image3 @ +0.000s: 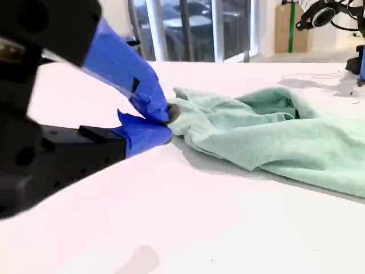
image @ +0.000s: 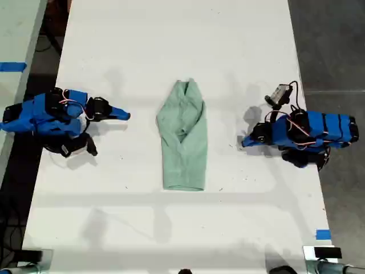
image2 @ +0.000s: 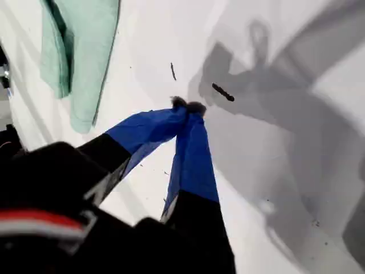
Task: Fold t shirt
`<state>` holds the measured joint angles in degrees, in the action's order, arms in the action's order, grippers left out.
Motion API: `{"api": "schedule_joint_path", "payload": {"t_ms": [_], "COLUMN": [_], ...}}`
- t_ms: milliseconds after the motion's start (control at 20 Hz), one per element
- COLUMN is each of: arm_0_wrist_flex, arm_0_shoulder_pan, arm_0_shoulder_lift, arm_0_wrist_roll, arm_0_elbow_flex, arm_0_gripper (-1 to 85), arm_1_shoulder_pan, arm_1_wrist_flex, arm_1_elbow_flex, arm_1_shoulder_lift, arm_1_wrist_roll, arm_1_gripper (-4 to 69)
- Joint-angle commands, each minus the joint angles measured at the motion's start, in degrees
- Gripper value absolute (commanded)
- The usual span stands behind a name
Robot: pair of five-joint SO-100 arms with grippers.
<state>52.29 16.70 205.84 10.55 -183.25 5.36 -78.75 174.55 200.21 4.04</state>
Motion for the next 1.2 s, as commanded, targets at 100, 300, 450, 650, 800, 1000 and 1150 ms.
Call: {"api": "schedule_joint_path", "payload": {"t_ms": [100,300,450,650,800,1000,1150], "arm_0_wrist_flex": [0.8,0.2,2.0,4.4,3.9,9.3,8.5], "arm_0_shoulder_pan": [-2.3,-2.9,-3.7,-13.9,-21.0,-24.3,-25.2], "arm_0_shoulder_lift": [0.6,-0.5,-30.3,-67.6,-92.2,-118.2,-126.6], "arm_0_wrist_roll": [-3.2,-2.8,-1.3,-9.2,-17.3,-17.4,-18.1], "arm_0_elbow_flex": [0.7,2.5,28.1,55.0,70.1,93.9,100.4], "arm_0_gripper": [-0.1,-0.2,-0.2,-0.2,7.3,22.2,22.3], "arm_1_shoulder_pan": [0.4,0.1,-1.1,-9.7,-14.1,-15.9,-16.0], "arm_1_wrist_flex": [-0.8,0.0,3.0,3.6,1.5,-4.6,-3.1], "arm_1_elbow_flex": [1.2,-0.4,-18.7,-53.2,-79.6,-106.6,-106.8], "arm_1_shoulder_lift": [0.6,-1.7,-29.9,-69.7,-97.8,-120.1,-124.1], "arm_1_wrist_roll": [0.0,1.0,3.2,4.9,3.2,-0.1,-0.3], "arm_1_gripper": [-0.4,-0.4,-0.4,-0.5,2.9,28.0,27.6]}}
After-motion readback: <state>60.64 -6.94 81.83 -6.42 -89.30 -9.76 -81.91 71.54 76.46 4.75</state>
